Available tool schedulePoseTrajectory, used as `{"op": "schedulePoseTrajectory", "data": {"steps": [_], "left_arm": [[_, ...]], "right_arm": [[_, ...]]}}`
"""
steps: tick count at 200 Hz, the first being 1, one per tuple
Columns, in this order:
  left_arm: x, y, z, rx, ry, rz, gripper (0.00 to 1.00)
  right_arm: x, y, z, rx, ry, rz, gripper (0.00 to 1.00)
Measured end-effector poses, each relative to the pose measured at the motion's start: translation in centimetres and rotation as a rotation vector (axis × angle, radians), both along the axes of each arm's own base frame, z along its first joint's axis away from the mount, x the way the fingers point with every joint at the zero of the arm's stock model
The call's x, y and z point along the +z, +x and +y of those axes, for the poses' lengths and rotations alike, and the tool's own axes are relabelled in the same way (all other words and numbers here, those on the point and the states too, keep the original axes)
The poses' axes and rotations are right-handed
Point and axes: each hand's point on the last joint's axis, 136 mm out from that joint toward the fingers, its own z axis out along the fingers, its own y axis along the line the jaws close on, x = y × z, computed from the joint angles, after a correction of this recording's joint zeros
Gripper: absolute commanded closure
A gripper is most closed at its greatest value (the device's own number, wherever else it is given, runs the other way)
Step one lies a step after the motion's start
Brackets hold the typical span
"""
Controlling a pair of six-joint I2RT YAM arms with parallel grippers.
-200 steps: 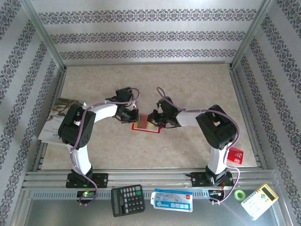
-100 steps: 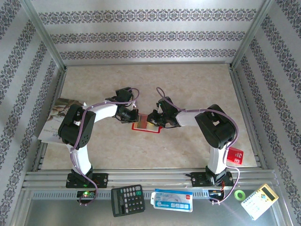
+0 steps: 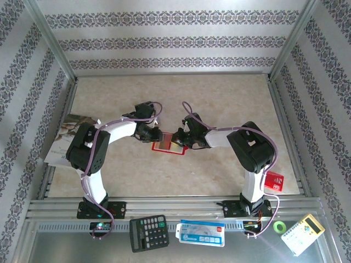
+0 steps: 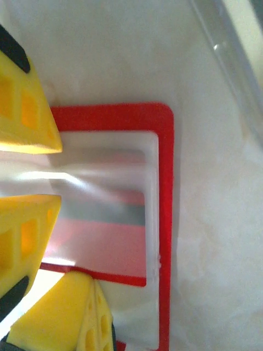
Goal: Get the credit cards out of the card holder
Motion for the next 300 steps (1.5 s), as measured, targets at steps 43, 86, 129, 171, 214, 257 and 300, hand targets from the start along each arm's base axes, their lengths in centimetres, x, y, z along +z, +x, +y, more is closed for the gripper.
{"op": "schedulePoseTrajectory", "data": {"steps": [43,86,129,171,214,257,300], "left_arm": [[1.7,0.2,0.7,0.017,0.021,-0.050,0.73],[3.1,0.2,-0.7,0.006,-0.062,-0.061,0.79],[1.1,-0.5,-1.9,-0.015,-0.083,0.003,0.74],[-0.2,-0.5,-2.3,-0.021,-0.086,0.041,0.72],[-0.3,-0.4,-2.2,-0.018,-0.079,0.040,0.72],[-0.3,-0.4,-2.1,-0.017,-0.077,0.039,0.72],[-0.3,-0.4,-2.0,-0.016,-0.072,0.037,0.66]], "right_arm": [[0.0,-0.5,-0.7,-0.004,-0.003,0.000,0.95],[0.0,-0.5,-0.6,-0.003,-0.002,-0.001,0.94],[0.0,-0.5,-0.7,-0.004,-0.002,0.000,0.94],[0.0,-0.3,-0.9,-0.010,-0.002,0.000,0.88],[0.3,-0.4,-0.5,0.005,0.017,-0.001,0.80],[0.3,-0.3,-0.1,0.011,0.037,-0.003,0.87],[0.2,-0.2,-0.4,0.004,0.043,-0.012,0.94]]}}
